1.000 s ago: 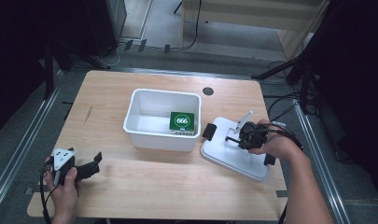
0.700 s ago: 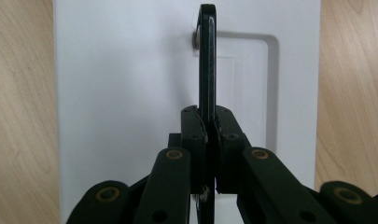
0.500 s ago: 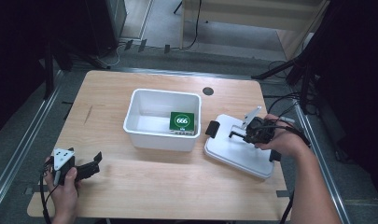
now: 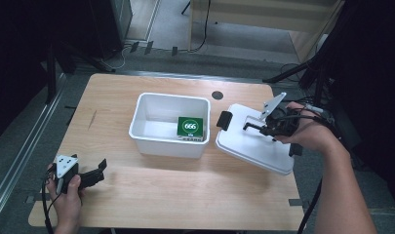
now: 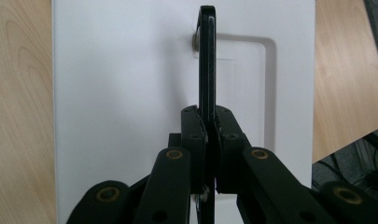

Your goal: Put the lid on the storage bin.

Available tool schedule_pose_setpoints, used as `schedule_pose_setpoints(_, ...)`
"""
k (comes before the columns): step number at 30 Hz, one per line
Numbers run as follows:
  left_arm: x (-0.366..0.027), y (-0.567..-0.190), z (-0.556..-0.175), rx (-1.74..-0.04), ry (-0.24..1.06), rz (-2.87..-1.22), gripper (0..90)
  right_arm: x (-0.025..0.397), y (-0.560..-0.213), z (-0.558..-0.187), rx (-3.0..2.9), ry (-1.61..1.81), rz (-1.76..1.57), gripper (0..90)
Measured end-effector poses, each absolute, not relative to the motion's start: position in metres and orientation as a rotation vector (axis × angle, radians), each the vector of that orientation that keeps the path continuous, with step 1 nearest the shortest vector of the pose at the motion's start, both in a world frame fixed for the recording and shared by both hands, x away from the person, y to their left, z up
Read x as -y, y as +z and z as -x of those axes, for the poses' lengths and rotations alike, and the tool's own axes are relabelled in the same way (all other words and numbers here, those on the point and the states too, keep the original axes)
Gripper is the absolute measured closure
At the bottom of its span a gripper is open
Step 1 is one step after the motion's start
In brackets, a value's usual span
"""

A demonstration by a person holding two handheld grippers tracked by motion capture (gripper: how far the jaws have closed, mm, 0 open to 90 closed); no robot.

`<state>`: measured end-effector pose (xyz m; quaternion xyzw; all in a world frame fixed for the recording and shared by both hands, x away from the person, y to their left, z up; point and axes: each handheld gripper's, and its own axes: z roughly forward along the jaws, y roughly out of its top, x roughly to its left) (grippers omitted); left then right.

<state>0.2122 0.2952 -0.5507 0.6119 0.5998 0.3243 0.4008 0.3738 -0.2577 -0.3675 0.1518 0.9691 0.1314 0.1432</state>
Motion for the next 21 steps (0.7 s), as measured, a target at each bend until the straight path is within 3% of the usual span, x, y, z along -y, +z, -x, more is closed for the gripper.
schedule_pose_setpoints(12, -0.295, -0.551, -0.213, -1.517, 0.821, -1.544, 0.0, 0.248, -0.322, -0.374, -2.767, 0.392, -0.389, 85.1)
schedule_pose_setpoints(21, -0.294, -0.551, -0.212, -1.514, 0.827, -1.547, 0.0, 0.221, -0.308, -0.373, -2.776, 0.407, -0.308, 85.1)
